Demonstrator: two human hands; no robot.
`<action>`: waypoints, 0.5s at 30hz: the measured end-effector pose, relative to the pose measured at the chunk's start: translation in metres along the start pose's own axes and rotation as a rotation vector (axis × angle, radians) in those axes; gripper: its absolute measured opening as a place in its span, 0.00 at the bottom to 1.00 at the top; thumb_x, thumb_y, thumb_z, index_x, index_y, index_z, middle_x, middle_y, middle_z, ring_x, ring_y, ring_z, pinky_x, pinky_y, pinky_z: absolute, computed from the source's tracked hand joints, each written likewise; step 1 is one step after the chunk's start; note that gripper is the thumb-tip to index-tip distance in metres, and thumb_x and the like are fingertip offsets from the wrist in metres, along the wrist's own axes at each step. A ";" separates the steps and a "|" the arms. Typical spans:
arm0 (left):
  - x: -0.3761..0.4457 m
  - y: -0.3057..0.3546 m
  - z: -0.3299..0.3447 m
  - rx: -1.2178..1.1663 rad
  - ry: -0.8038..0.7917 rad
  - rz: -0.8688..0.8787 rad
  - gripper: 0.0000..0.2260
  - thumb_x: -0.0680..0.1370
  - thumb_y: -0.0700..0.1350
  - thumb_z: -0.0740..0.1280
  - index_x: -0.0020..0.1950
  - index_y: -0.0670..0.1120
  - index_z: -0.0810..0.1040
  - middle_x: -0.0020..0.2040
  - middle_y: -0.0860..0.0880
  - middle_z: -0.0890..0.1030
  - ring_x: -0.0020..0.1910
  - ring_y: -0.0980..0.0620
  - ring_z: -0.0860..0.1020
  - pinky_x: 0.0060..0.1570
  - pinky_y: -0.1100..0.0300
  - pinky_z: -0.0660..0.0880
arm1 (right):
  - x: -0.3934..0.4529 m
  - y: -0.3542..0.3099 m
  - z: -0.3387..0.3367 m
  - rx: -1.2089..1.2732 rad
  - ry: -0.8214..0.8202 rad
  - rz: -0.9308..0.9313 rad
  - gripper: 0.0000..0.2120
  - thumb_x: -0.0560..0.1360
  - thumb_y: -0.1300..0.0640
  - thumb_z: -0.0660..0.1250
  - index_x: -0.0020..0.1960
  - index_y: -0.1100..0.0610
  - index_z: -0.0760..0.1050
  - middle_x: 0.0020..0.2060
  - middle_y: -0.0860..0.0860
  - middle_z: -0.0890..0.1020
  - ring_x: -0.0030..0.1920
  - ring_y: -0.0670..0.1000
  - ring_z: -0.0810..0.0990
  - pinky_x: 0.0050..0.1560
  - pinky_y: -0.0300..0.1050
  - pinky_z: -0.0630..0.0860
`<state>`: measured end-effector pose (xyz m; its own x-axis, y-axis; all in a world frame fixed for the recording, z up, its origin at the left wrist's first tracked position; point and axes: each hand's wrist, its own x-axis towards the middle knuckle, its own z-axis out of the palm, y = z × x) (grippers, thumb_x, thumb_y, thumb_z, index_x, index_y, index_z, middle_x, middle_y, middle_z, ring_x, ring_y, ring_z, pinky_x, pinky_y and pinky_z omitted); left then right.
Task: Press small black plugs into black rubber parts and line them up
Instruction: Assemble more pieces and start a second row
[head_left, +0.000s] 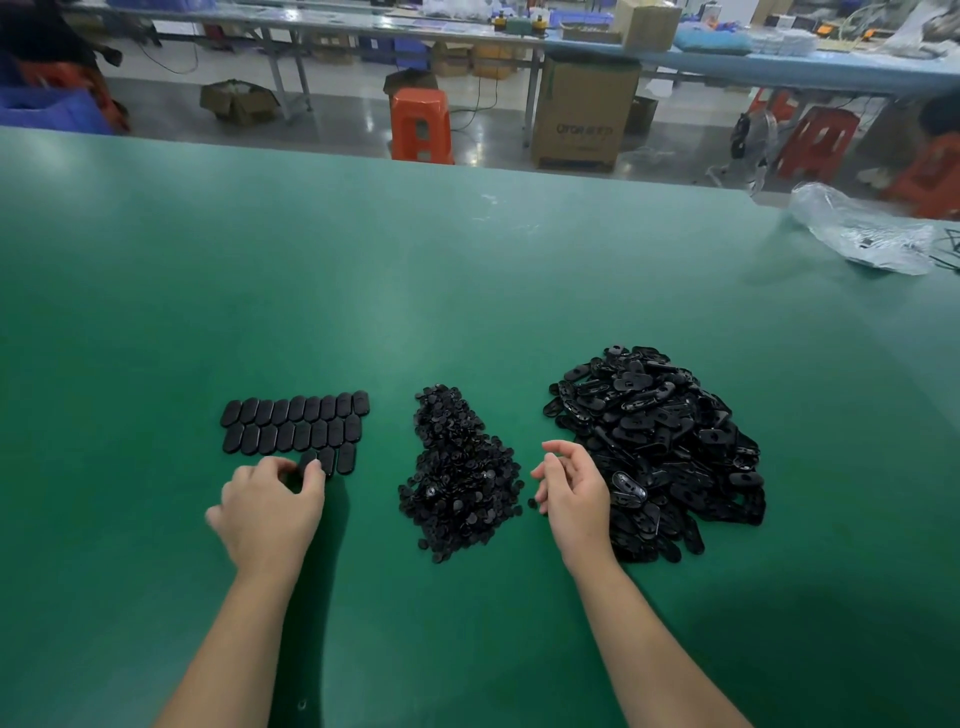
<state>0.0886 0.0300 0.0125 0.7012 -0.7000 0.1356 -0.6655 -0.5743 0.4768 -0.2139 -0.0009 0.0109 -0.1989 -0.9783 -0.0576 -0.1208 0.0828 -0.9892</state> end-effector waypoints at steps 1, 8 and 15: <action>-0.002 0.001 0.000 -0.043 0.025 0.009 0.11 0.77 0.53 0.69 0.51 0.47 0.81 0.49 0.42 0.79 0.51 0.40 0.76 0.55 0.45 0.67 | 0.000 0.000 0.000 -0.004 -0.001 -0.001 0.07 0.83 0.58 0.62 0.54 0.48 0.77 0.37 0.48 0.82 0.31 0.45 0.76 0.34 0.45 0.76; -0.027 0.036 0.008 -0.201 -0.193 0.445 0.07 0.80 0.45 0.66 0.56 0.48 0.81 0.47 0.54 0.79 0.40 0.56 0.77 0.41 0.57 0.77 | 0.000 0.002 0.001 -0.036 0.000 -0.011 0.07 0.83 0.58 0.62 0.53 0.48 0.77 0.37 0.47 0.82 0.31 0.45 0.76 0.35 0.46 0.76; -0.043 0.056 0.028 -0.166 -0.246 0.442 0.08 0.79 0.48 0.65 0.53 0.50 0.83 0.47 0.54 0.79 0.44 0.51 0.78 0.45 0.55 0.76 | -0.001 0.000 0.000 -0.068 -0.017 0.005 0.08 0.83 0.58 0.62 0.52 0.46 0.77 0.36 0.46 0.83 0.32 0.44 0.76 0.35 0.46 0.76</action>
<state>0.0143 0.0162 0.0088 0.2693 -0.9504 0.1559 -0.8205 -0.1416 0.5539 -0.2138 0.0002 0.0107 -0.1834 -0.9808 -0.0656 -0.1858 0.1002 -0.9775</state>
